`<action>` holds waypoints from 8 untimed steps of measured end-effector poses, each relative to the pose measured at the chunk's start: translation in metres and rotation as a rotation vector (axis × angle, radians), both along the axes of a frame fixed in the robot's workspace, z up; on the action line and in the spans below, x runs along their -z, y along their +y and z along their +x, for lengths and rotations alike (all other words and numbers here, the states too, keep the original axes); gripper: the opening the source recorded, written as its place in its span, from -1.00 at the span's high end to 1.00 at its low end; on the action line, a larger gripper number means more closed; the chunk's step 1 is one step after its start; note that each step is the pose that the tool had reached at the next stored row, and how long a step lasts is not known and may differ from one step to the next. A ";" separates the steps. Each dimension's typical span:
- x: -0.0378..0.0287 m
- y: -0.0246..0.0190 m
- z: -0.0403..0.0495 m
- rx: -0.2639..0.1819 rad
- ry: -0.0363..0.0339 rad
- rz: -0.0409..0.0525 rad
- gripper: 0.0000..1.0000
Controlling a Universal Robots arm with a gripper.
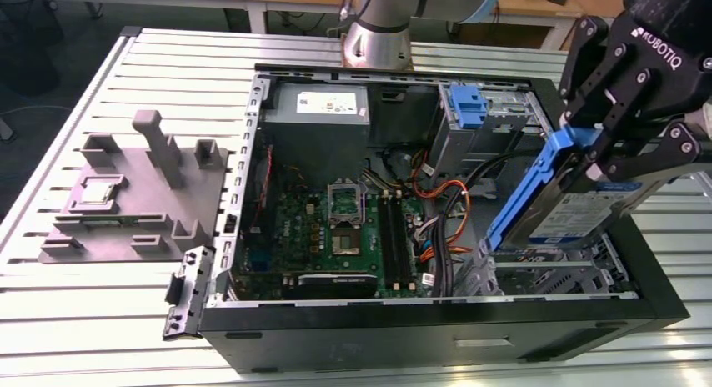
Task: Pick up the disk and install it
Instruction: 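Insert the disk into the insertion slot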
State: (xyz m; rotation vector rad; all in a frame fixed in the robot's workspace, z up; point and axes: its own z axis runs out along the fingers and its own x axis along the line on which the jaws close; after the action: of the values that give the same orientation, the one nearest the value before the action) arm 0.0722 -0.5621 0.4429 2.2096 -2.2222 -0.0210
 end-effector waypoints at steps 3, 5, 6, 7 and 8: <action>0.0019 -0.0003 0.0006 0.000 0.0000 0.0002 0.27; 0.0029 -0.0009 0.0011 0.000 0.0000 -0.0001 0.27; 0.0034 -0.0012 0.0014 0.000 0.0000 0.0000 0.27; 0.0041 -0.0015 0.0016 0.000 0.0000 0.0002 0.27; 0.0046 -0.0018 0.0018 0.000 0.0000 0.0002 0.27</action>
State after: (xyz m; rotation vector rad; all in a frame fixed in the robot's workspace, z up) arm 0.0740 -0.5639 0.4382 2.2099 -2.2221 -0.0212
